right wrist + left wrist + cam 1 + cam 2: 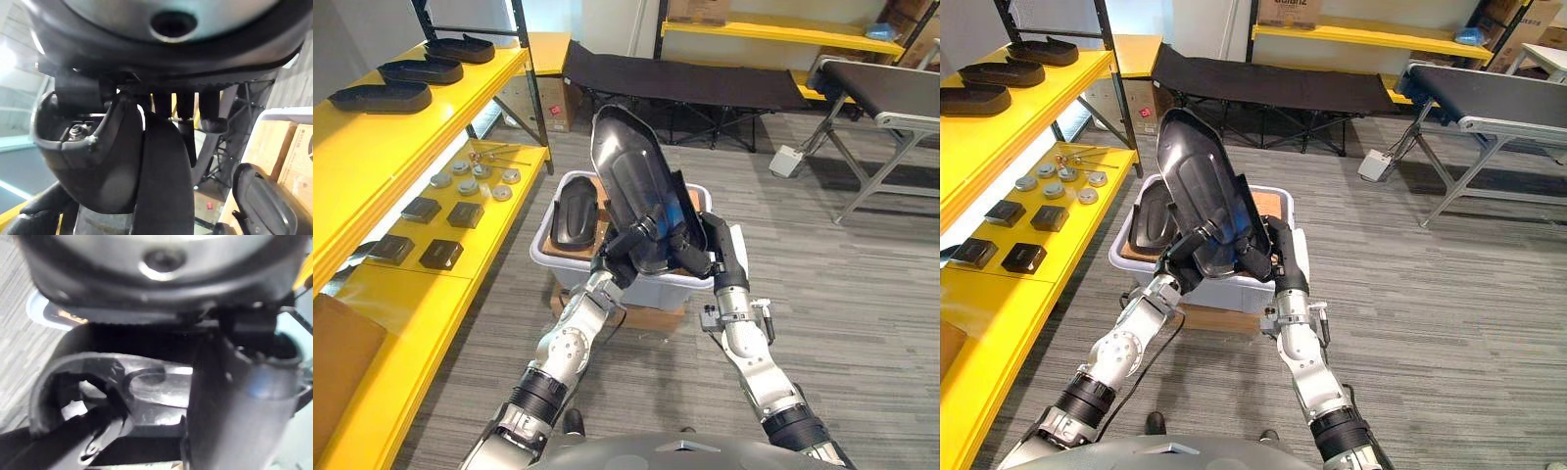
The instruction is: Walk over and take three plastic housings, then place them on the shelf
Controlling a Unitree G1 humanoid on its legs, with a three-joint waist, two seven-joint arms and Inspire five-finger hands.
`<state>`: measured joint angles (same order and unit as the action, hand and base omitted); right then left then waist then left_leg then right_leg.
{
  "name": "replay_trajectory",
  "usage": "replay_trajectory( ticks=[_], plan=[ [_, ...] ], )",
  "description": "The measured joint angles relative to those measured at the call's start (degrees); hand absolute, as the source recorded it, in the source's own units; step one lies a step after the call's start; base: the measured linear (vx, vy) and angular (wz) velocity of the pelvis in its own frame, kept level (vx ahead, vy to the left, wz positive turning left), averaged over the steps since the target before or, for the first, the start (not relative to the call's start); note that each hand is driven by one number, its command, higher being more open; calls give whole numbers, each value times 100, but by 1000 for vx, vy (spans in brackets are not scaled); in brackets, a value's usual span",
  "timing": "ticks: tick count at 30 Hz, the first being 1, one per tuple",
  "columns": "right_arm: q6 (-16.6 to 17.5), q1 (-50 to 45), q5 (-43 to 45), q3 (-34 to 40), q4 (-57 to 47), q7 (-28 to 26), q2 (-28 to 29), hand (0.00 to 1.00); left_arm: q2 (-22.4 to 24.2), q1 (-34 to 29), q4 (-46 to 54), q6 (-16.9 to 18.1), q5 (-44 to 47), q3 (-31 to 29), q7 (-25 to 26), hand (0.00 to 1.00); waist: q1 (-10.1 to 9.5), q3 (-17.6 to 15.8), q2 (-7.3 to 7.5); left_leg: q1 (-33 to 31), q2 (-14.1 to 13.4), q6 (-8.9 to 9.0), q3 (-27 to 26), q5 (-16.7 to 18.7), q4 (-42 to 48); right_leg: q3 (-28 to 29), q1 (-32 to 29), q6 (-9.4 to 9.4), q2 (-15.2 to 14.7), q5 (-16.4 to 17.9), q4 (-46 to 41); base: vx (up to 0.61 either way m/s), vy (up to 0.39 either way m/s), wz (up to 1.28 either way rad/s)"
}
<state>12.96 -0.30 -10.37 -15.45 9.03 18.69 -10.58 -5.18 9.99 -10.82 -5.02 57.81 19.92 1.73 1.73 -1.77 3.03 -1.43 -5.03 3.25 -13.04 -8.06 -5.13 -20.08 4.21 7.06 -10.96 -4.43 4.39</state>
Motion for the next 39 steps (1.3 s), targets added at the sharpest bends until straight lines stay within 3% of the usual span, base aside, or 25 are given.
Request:
replay_trajectory(
  ticks=[6, 13, 14, 23, 26, 29, 32, 33, 35, 37, 39],
  plan=[
    [225, -140, -20, -284, -27, 43, -328, 0, -84, 3, -318, -231, -594, 3, -48, 0, 13, 6, 18, 3, -33, 8, -8, 6, 1, 14, 12, -16, 14, -13, 2, 0, 0, -1],
    [211, -153, 1, -349, -50, 44, -307, 0, -268, 5, -320, 34, -659, 181, -48, 0, 4, 5, 25, 2, -60, 53, -20, 38, 3, 29, 10, -8, 27, -36, 35, 0, 0, 0],
    [217, -140, 1, -350, -51, 44, -307, 100, -280, 5, -323, 112, -653, 213, -48, 0, 2, 5, 25, 0, -61, 54, -20, 38, 3, 29, 8, -9, 27, -36, 36, 0, 0, 0],
    [306, -96, -51, -659, -369, 83, -261, 100, -366, 4, -193, 951, -698, 351, 100, 0, -6, -2, 37, -2, -58, 65, -58, 51, 19, 63, -39, -18, 70, -30, 9, 0, 0, -1],
    [306, -98, -50, -646, -676, 110, -244, 100, -329, -60, 285, 1151, -1275, 217, 494, 0, -12, -3, 39, -1, -51, 66, -63, 52, 18, 66, -54, -49, 87, -10, 8, 0, 0, -1],
    [389, -308, -47, -589, -1186, 129, -141, 100, 158, -188, 801, 1677, -2780, -525, 1376, 0, 6, -3, 37, 41, -72, 70, -65, 53, 17, 81, -30, -66, 119, 7, 7, 1, -1, -3],
    [413, -561, 56, -201, -1228, 128, 27, 100, 267, -209, 1019, 1890, -4287, -1110, 2305, 0, 12, -3, 35, 105, -69, 106, -74, 87, 3, 89, 29, -107, 115, 56, 6, 3, -2, -1],
    [411, -612, 290, -103, -1228, 43, 49, 100, 268, -238, 1095, 1889, -4584, -1201, 2493, 0, 17, -4, 34, 101, -69, 99, -75, 95, 2, 89, 23, -104, 115, 61, 6, 0, 0, 0],
    [420, -871, 2019, 307, -1230, -551, 230, 100, 252, -507, 1335, 1884, -5629, -1547, 3177, 0, 16, -4, 33, 100, -63, 132, -83, 137, 2, 93, 21, -109, 107, 76, 6, 0, 0, 0],
    [421, -1105, 3122, 635, -1220, -1029, 440, 100, 254, -746, 1379, 1878, -6267, -1721, 3638, 0, 19, -7, 28, 100, -59, 135, -88, 151, 2, 93, 19, -110, 104, 84, 6, 0, 0, 0],
    [422, -1384, 3741, 879, -1214, -1446, 563, 100, 253, -982, 1380, 1864, -6555, -1816, 3944, 0, 37, -8, 27, 95, -59, 139, -111, 163, 2, 97, 9, -116, 103, 93, 6, 13, 2, -2]
  ],
)
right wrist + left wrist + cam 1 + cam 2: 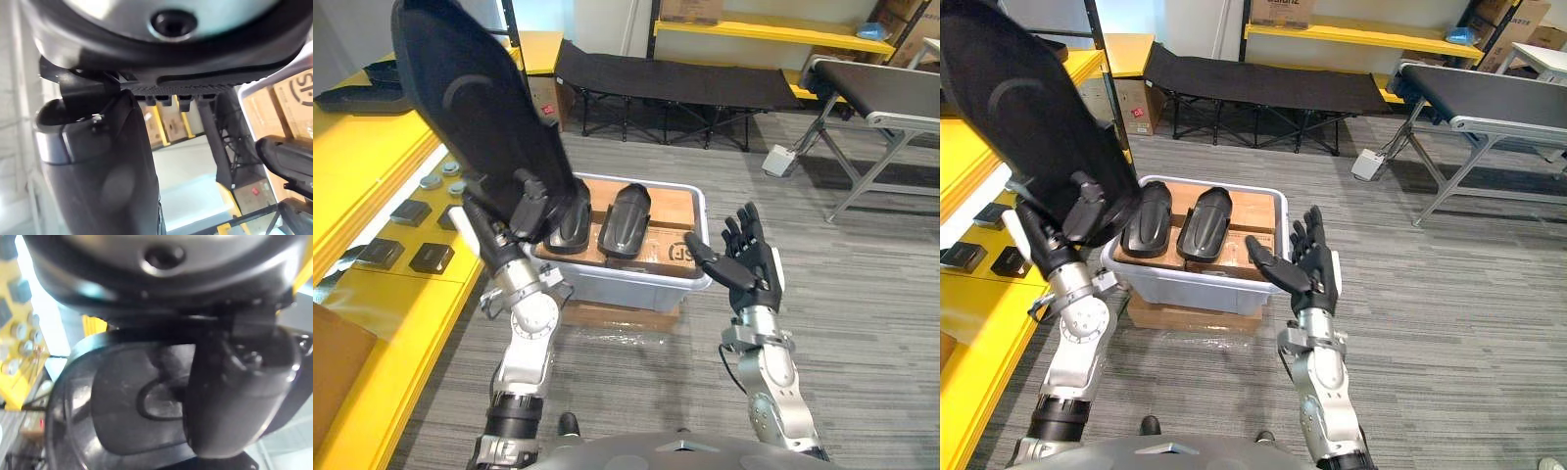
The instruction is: Walk over and take three plastic housings, then place them on the shelf
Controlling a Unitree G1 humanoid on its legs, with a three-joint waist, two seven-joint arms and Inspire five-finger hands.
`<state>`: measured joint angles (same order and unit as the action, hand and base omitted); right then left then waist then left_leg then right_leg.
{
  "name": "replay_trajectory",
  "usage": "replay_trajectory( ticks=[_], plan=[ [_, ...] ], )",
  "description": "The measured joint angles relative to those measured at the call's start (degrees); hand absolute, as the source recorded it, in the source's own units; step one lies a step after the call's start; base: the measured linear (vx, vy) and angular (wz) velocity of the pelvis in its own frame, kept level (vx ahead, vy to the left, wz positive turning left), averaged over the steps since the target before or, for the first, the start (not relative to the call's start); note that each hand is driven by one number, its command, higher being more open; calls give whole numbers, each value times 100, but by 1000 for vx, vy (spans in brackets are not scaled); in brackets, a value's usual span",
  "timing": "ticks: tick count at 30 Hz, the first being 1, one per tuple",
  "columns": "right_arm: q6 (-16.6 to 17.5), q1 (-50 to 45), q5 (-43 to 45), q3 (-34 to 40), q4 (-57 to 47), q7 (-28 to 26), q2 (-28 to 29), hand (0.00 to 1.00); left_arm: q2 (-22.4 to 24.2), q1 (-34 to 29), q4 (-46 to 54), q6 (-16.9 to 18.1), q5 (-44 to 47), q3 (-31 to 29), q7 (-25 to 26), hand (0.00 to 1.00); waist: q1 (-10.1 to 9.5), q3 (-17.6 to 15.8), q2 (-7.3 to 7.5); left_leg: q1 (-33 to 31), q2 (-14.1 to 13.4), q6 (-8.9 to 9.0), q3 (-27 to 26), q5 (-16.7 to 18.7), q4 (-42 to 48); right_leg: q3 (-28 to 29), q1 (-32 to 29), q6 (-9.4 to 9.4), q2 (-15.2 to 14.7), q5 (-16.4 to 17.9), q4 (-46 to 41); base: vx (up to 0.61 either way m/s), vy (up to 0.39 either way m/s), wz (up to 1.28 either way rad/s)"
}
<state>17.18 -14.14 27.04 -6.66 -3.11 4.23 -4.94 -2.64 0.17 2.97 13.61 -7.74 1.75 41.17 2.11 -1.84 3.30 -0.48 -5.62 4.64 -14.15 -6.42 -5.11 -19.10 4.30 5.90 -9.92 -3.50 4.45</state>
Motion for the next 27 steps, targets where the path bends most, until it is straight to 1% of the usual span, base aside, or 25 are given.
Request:
replay_trajectory(
  ticks=[1, 2, 3, 6, 8, 10, 12, 13, 15, 16, 17, 18, 20, 21, 23, 25, 27],
  plan=[
    [3, -178, 321, 136, 16, -240, 61, 100, 21, -139, -1, 0, -1, -23, 143, 0, 16, -1, -1, -1, -1, 6, -23, 10, 0, 20, -11, -3, 0, 6, 0, 16, 3, -6],
    [6, -251, 436, 193, 35, -332, 77, 100, 40, -204, -1, 0, -1, -44, 197, 0, 27, -1, -1, -2, -2, 10, -37, 16, 0, 40, -23, -3, 0, 8, 0, 18, 3, -12],
    [22, -404, 531, 386, 141, -554, 91, 100, 59, -371, -10, 2, 20, -109, 254, 0, 99, -6, -9, -3, -4, 13, -82, 29, 0, 75, -47, -3, -2, 8, 0, 12, 3, -11],
    [62, -513, 525, 657, 325, -684, 96, 100, 58, -532, -11, 39, 80, -214, 175, 0, 134, 0, -26, -4, -9, 15, -165, 49, 0, 155, -107, -5, -2, 6, 0, 8, 3, -16],
    [61, -568, 531, 834, 404, -764, 97, 100, 58, -593, -11, 86, 174, -265, 42, 0, 144, -3, -48, -5, -10, 14, -183, 58, 0, 195, -133, -2, -5, 4, 0, 12, 0, -13],
    [59, -521, 529, 931, 536, -756, 98, 100, 53, -756, -6, 294, 506, -275, -302, 0, 135, 7, -93, -17, -6, 9, -151, 58, 2, 166, -120, -7, -9, 10, 0, 11, 0, 3],
    [59, -481, 520, 941, 545, -712, 98, 100, 70, -895, 5, 350, 655, -283, -508, 0, 120, 26, -155, -89, 10, 0, -35, 49, 5, 54, -94, 2, -17, 21, 0, 36, -1, 29],
    [41, -393, 484, 890, 572, -610, 102, 100, 84, -1063, 119, 364, 873, -287, -718, 0, 95, 17, -192, -138, 25, -44, 88, 1, 17, -85, -66, 26, -23, 18, -1, 40, 1, 60],
    [-19, -165, 391, 729, 776, -390, 104, 100, 201, -1375, 383, 363, 1099, -308, -971, 0, -15, 18, -205, -175, 63, -60, 329, -52, 19, -330, 54, 59, -34, 54, -2, 19, -2, 70],
    [-70, 0, 220, 608, 948, -270, 116, 100, 297, -1543, 573, 363, 1224, -327, -1163, 0, -137, 19, -209, -213, 110, -60, 542, -75, 19, -549, 131, 95, -51, 98, -6, 1, -4, 86],
    [-163, 174, 42, 458, 1099, -205, 87, 100, 326, -1687, 747, 364, 1227, -351, -1310, 0, -310, 13, -219, -236, 152, -66, 727, -83, 18, -748, 217, 111, -68, 150, -31, 0, -3, 89],
    [-179, 269, -112, 348, 1188, -149, 67, 100, 330, -1758, 844, 364, 1254, -396, -1407, 0, -388, 12, -223, -246, 173, -66, 826, -83, 17, -848, 266, 115, -75, 181, -49, 8, -1, 88],
    [-197, 593, -674, -69, 1325, 21, 17, 100, 333, -2055, 1268, 369, 1441, -669, -1754, 0, -660, 9, -245, -314, 279, -56, 1200, -100, 16, -1226, 411, 160, -109, 279, -111, 17, -1, 85],
    [-196, 690, -771, -172, 1362, 24, 26, 100, 339, -2133, 1361, 375, 1450, -744, -1806, 0, -727, 2, -251, -317, 302, -60, 1276, -106, 16, -1294, 445, 163, -120, 308, -146, 22, 1, 73],
    [-196, 978, -1149, -522, 1385, 116, 35, 100, 340, -2379, 1575, 452, 1666, -1098, -2082, 0, -977, -1, -255, -317, 381, -90, 1487, -127, 17, -1564, 583, 217, -194, 412, -233, 28, 3, 64],
    [-197, 1191, -1378, -699, 1391, 148, 39, 100, 361, -2537, 1622, 543, 1827, -1329, -2265, 0, -1107, -6, -253, -325, 432, -112, 1607, -143, 19, -1693, 631, 198, -232, 456, -301, 31, 22, 39],
    [-202, 1395, -1384, -812, 1392, 147, 41, 100, 407, -2652, 1659, 544, 1903, -1473, -2412, 0, -1204, -32, -239, -332, 451, -120, 1639, -149, 19, -1702, 631, 172, -254, 479, -347, 18, 35, 15]
  ],
)
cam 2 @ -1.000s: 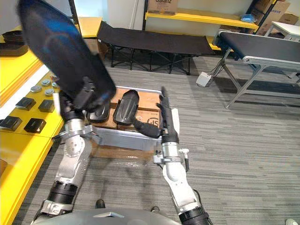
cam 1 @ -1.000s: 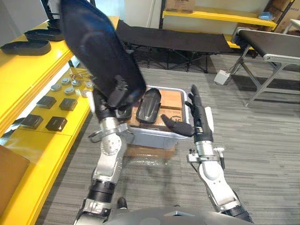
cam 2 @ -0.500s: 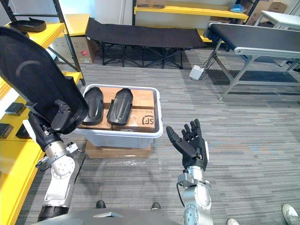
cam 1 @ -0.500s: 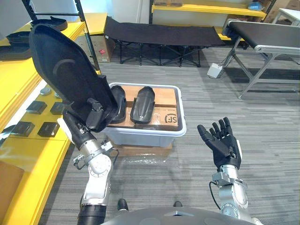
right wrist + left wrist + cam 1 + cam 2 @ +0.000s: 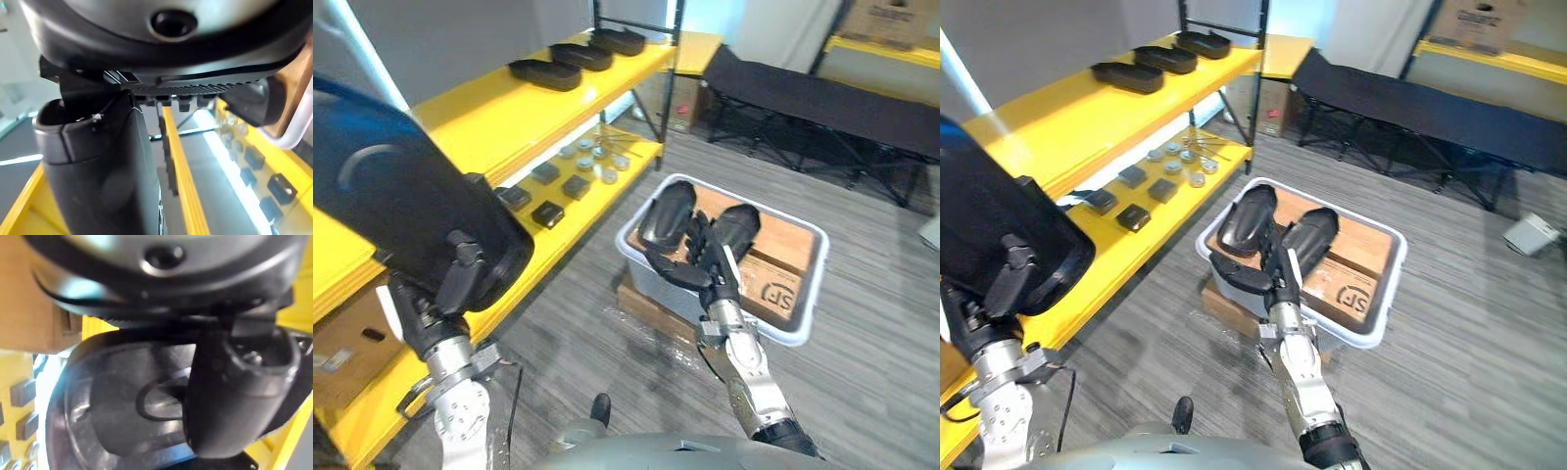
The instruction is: Walk over and take three plastic housings, then place them on the shelf
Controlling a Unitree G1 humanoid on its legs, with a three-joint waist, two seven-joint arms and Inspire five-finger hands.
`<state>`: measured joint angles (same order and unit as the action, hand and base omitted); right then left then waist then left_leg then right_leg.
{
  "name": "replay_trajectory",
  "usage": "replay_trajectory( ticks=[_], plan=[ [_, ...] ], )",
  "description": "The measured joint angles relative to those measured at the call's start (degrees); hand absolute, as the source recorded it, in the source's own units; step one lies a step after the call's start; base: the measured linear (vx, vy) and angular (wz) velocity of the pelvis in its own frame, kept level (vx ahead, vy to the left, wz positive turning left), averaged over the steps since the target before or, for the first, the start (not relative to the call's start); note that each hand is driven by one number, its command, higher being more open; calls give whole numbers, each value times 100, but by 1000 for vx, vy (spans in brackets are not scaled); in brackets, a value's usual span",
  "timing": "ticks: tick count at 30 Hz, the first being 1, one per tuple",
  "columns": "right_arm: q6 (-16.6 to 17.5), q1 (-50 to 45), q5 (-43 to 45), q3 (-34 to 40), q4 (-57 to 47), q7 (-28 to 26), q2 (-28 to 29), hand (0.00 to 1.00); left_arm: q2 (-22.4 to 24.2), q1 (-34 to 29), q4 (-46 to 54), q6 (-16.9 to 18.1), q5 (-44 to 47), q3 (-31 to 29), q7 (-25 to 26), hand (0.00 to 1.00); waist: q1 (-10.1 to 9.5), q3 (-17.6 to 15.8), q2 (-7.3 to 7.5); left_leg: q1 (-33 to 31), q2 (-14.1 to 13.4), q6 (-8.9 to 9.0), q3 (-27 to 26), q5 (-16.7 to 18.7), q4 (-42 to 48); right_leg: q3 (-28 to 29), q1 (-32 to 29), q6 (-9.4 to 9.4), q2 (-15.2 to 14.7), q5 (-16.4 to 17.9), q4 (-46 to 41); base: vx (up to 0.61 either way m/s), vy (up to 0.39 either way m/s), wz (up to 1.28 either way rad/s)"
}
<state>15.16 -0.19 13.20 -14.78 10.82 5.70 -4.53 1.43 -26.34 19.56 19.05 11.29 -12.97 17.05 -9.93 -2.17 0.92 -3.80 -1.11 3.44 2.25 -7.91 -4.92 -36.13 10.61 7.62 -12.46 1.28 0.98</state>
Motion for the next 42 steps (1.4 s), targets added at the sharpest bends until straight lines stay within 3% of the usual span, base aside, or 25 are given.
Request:
replay_trajectory(
  ticks=[5, 6, 7, 9, 13, 18, 21, 24, 26, 27, 28, 29, 30, 33, 34, 35, 36, 38, 39, 41, 42],
  plan=[
    [-209, 102, 78, -42, -11, -77, 7, 100, -3, -251, 44, -1, -37, 85, -299, 0, 42, -92, -18, -75, 30, -84, -112, 18, -19, -63, -2, 9, -34, 113, -140, -14, 18, 7],
    [-247, 68, 82, -31, -21, -92, 6, 100, -2, -248, 48, -2, -38, 94, -337, 0, 113, -102, -3, -126, -10, -121, -294, 36, -18, -160, 19, 21, -30, 120, -139, -54, 20, 73],
    [-305, -55, 105, 82, -47, -124, -9, 100, -7, -172, 47, -4, -76, 126, -478, 0, 260, -119, 46, -240, -147, -238, -850, -29, 6, -440, 63, 50, -22, 124, -161, -51, 11, 87],
    [-367, -209, 107, 267, -45, -125, -58, 100, -7, -81, 48, -4, -73, 185, -595, 0, 261, -179, -22, -318, -224, -316, -1151, -213, 18, -643, 72, 100, -25, 135, -254, -24, 29, 77],
    [-422, -341, 108, 495, -45, -188, -92, 100, 52, -126, 54, -8, 99, 81, -658, 0, 209, -467, -214, -255, -57, -346, -1003, -246, -10, -633, 143, 105, -207, 300, -501, -23, 71, 28],
    [-416, -335, 174, 458, -66, -547, -17, 100, 68, -154, 54, 13, 405, 82, -680, 0, 128, -488, -215, -294, 21, -357, -1047, -225, 10, -585, -31, 209, -426, 529, -889, -26, 15, 2],
    [-368, -296, 179, 386, -65, -660, -3, 100, 80, -119, 55, 85, 401, 82, -763, 0, 44, -585, -111, -703, 120, -428, -1038, 161, 737, -636, -120, 289, -684, 693, -1237, 8, 29, 17],
    [-151, -248, 180, 391, -65, -648, -31, 100, 82, -95, 81, 150, 390, 74, -983, 0, 70, -724, -63, -1184, 175, -536, -1122, 993, 2114, -888, 33, 387, -1115, 821, -2044, 74, 92, 56],
    [-93, -262, 182, 405, -65, -616, -57, 100, 51, -78, 80, 191, 371, 83, -1053, 0, 87, -761, -109, -1138, 277, -630, -921, 1168, 2329, -479, -229, -199, -1440, 598, -3122, 126, 168, 74],
    [-50, -267, 204, 405, -65, -615, -56, 100, -24, -66, 90, 252, 351, 81, -1055, 0, 91, -783, -137, -970, 322, -687, -737, 1218, 2281, 177, -582, -692, -1501, 72, -3877, 188, 218, 84],
    [46, -268, 306, 422, -65, -627, -47, 100, -179, -38, 96, 335, 317, 79, -973, 0, 159, -826, -188, -829, 366, -724, -486, 1222, 2147, 855, -941, -519, -1458, -232, -4464, 169, 179, 89],
    [103, -263, 303, 421, -66, -638, -9, 100, -254, 3, 94, 356, 270, 69, -907, 0, 186, -826, -175, -755, 375, -767, -291, 1199, 2046, 1044, -1068, -443, -1360, 85, -4686, 199, 89, 110],
    [219, -245, 294, 407, -88, -649, 7, 100, -299, 143, 93, 356, 229, -11, -823, 0, 225, -831, -182, -491, 435, -875, 19, 1119, 1733, 1215, -1287, -433, -1047, 750, -4832, 178, 40, 94],
    [225, -189, 283, 436, -325, -595, -24, 100, -375, 319, 93, 382, 234, -103, -723, 0, 230, -843, -208, -31, 578, -861, 326, 1023, 1339, 1293, -1531, -482, -579, 1212, -4185, 226, 61, 67],
    [225, -102, 281, 510, -520, -506, -73, 100, -433, 473, 94, 386, 254, -97, -712, 0, 250, -854, -247, 86, 638, -838, 514, 1005, 1201, 1487, -1780, -510, -306, 1230, -3646, 218, 15, 83],
    [224, -3, 281, 623, -766, -399, -175, 100, -487, 664, 92, 393, 295, -72, -714, 0, 268, -883, -299, 161, 685, -838, 689, 1004, 1097, 1775, -2090, -422, -66, 1163, -3098, 261, -10, 84],
    [223, 66, 275, 686, -841, -359, -217, 100, -492, 728, 91, 411, 318, -46, -703, 0, 277, -893, -308, 232, 690, -840, 725, 1006, 1017, 1924, -2247, -361, 6, 1104, -2841, 279, -46, 86],
    [222, 263, 245, 868, -955, -219, -222, 100, -531, 869, 2, 447, 392, -35, -529, 0, 419, -893, -273, 533, 766, -821, 728, 1118, 873, 2438, -2590, 94, 48, 816, -1964, 248, -69, 68],
    [221, 278, 191, 910, -956, -191, -223, 100, -556, 903, -58, 453, 393, -35, -482, 0, 432, -909, -255, 621, 813, -815, 776, 1217, 938, 2555, -2616, 115, 40, 740, -1862, 348, -153, 63],
    [202, 244, 70, 1203, -976, -199, -234, 100, -620, 1030, -280, 453, 413, -28, -441, 0, 695, -889, -207, 820, 941, -779, 1301, 1752, 1384, 2875, -2550, -64, 53, 561, -1985, 475, -259, 103],
    [189, 235, 70, 1295, -1008, -216, -234, 100, -619, 1042, -290, 453, 413, -26, -450, 0, 736, -861, -178, 808, 926, -763, 1347, 1912, 1506, 2807, -2495, -100, 69, 550, -1989, 435, -308, 119]
  ],
)
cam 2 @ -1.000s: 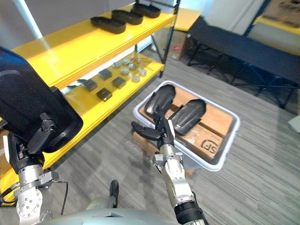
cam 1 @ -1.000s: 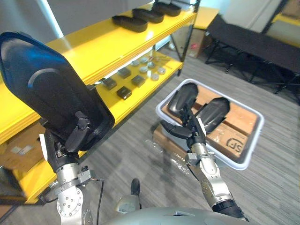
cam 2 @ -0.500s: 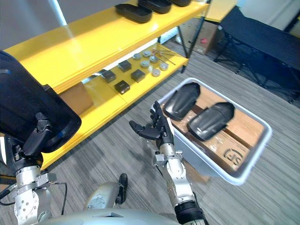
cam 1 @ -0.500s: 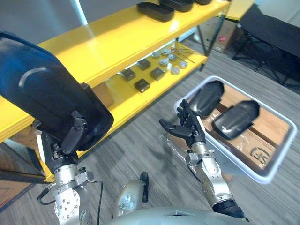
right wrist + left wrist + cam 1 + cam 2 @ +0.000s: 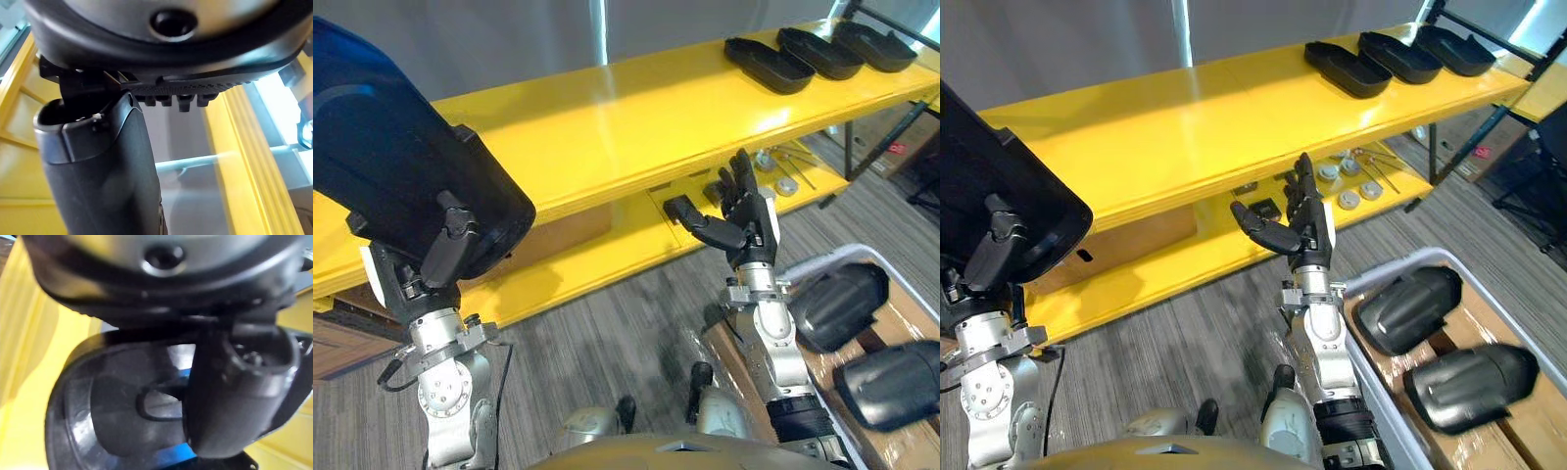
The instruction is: Walk over and take three plastic housings, then place them on the shelf
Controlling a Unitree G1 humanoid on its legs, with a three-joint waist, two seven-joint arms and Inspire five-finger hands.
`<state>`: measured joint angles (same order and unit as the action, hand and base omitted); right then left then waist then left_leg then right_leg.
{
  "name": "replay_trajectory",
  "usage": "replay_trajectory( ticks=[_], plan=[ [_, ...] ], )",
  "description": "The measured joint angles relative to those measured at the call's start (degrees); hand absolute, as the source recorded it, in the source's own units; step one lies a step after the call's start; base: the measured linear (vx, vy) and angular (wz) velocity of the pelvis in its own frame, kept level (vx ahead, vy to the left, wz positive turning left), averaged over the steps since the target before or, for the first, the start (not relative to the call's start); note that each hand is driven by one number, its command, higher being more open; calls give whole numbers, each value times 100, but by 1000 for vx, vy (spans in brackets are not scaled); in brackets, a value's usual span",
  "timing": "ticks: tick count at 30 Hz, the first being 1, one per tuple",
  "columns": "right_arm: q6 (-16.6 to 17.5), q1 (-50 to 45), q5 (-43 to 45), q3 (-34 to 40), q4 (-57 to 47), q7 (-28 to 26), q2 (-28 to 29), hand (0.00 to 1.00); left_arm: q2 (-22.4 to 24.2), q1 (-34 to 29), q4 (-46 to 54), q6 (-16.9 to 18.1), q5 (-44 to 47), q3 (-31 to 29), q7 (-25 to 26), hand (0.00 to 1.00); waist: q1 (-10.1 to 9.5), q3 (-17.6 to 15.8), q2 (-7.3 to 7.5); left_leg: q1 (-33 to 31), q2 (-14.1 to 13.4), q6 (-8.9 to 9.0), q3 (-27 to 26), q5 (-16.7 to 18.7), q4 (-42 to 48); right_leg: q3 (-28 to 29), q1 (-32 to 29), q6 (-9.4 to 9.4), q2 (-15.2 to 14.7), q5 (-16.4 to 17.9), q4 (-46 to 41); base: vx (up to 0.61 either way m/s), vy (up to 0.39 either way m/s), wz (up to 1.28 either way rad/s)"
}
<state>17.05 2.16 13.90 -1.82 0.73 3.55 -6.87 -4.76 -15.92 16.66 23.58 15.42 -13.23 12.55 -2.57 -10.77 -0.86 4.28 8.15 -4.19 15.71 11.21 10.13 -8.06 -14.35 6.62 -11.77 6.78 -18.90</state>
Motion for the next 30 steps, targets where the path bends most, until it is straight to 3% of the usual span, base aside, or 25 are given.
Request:
replay_trajectory(
  ticks=[1, 2, 3, 4, 5, 6, 8, 10, 12, 14, 15, 16, 18, 20, 24, 30],
  plan=[
    [-7, -68, 6, 192, -126, -57, -10, 100, -13, 10, -27, 0, 20, -1, -24, 0, 35, 47, 56, -35, -201, 116, -265, 404, 324, -182, 236, -113, 63, 23, 153, 444, -350, 96],
    [8, -115, 33, 349, -174, -167, -69, 100, 27, -36, -101, -3, 99, -1, -36, 0, 45, 81, -19, -130, -545, 333, -669, 735, 970, -317, 490, -304, 218, -532, 272, 445, -347, 88],
    [9, -117, 77, 398, -165, -235, -161, 100, 126, -36, -196, -10, 99, 18, -53, 0, 60, 95, -169, -281, -721, 401, -842, 882, 1437, -494, 559, -384, 325, -440, 181, 477, -310, 73],
    [3, -146, 115, 523, -165, -320, -300, 100, 251, -34, -342, -128, 69, 11, -69, 0, 105, 112, -309, -707, -994, 581, -1273, 820, 2441, -649, 766, -498, 479, -372, 225, 494, -221, 55],
    [-4, -167, 125, 590, -165, -394, -354, 100, 293, -34, -494, -270, 62, 4, -90, 0, 97, 85, -309, -1085, -1199, 638, -1713, 698, 3250, -671, 1085, -554, 522, -334, 415, 675, -263, 54],
    [34, -173, 239, 626, -172, -457, -355, 100, 299, -35, -641, -371, 67, 15, -157, 0, 109, 60, -268, -1189, -1310, 634, -2043, 726, 3349, -666, 1466, -567, 499, -327, 680, 479, -163, 33],
    [151, -158, 232, 659, -172, -476, -379, 100, 314, -52, -707, -388, 64, 74, -212, 0, 92, 54, -261, -1246, -1320, 634, -2182, 727, 3026, -671, 1760, -582, 450, -317, 845, 353, -83, 14],
    [334, -122, 232, 704, -214, -471, -378, 100, 320, -8, -681, -368, -9, 193, -249, 0, 88, 57, -266, -1434, -1306, 813, -2198, 589, 2013, -703, 2136, -611, 334, -298, 1043, 331, 13, 13],
    [484, -124, 231, 754, -285, -463, -417, 100, 318, -33, -468, -369, -35, 445, -289, 0, 93, 55, -294, -1706, -1423, 944, -2118, -138, 975, -761, 2422, -513, 114, -230, 1111, 330, 162, -3],
    [528, -135, 235, 763, -347, -417, -580, 100, 311, -56, -183, -366, -51, 644, -382, 0, 78, 150, -537, -1693, -1698, 999, -2186, -1790, 503, -723, 2574, 78, 133, 122, 1008, 283, 241, -31],
    [600, -145, 248, 776, -336, -405, -559, 100, 235, 10, -166, -337, -51, 682, -446, 0, 73, 178, -465, -1646, -1603, 860, -2198, -1413, 556, -696, 2593, 233, -1, 290, 967, 240, 282, -12],
    [632, -163, 281, 795, -357, -319, -462, 100, 67, 206, -164, -345, -53, 750, -566, 0, 144, 198, -276, -1598, -1306, 774, -2319, -1510, 364, -721, 2489, 259, -343, 279, 847, 179, 272, 4],
    [647, -168, 281, 803, -374, -201, -384, 100, -212, 407, -151, -376, -60, 875, -746, 0, 201, 161, -206, -1383, -1065, 604, -2426, -1709, -216, -722, 2335, 285, -560, 77, 699, 163, 268, 5],
    [646, -318, 525, 819, -471, -232, -238, 100, -442, 501, -146, -489, -56, 1023, -1017, 0, 281, 139, -163, -962, -921, 509, -2503, -1932, -858, -724, 2346, 460, -666, -222, 680, 88, 171, -6],
    [642, -683, 707, 914, -1120, -369, 10, 100, -557, 758, -116, -823, -49, 1208, -1363, 0, 413, 142, -117, -764, -888, 486, -2617, -2081, -1333, -724, 2243, 495, -687, -309, 616, 23, 58, -10],
    [245, -838, 695, 946, -1606, -496, -2, 100, -751, 1786, -318, -2025, 6, 1976, -1387, 0, 623, 122, -68, -772, -980, 542, -2967, -2161, -1526, -571, 2154, 499, -615, -313, 999, -63, -34, -32]
  ],
)
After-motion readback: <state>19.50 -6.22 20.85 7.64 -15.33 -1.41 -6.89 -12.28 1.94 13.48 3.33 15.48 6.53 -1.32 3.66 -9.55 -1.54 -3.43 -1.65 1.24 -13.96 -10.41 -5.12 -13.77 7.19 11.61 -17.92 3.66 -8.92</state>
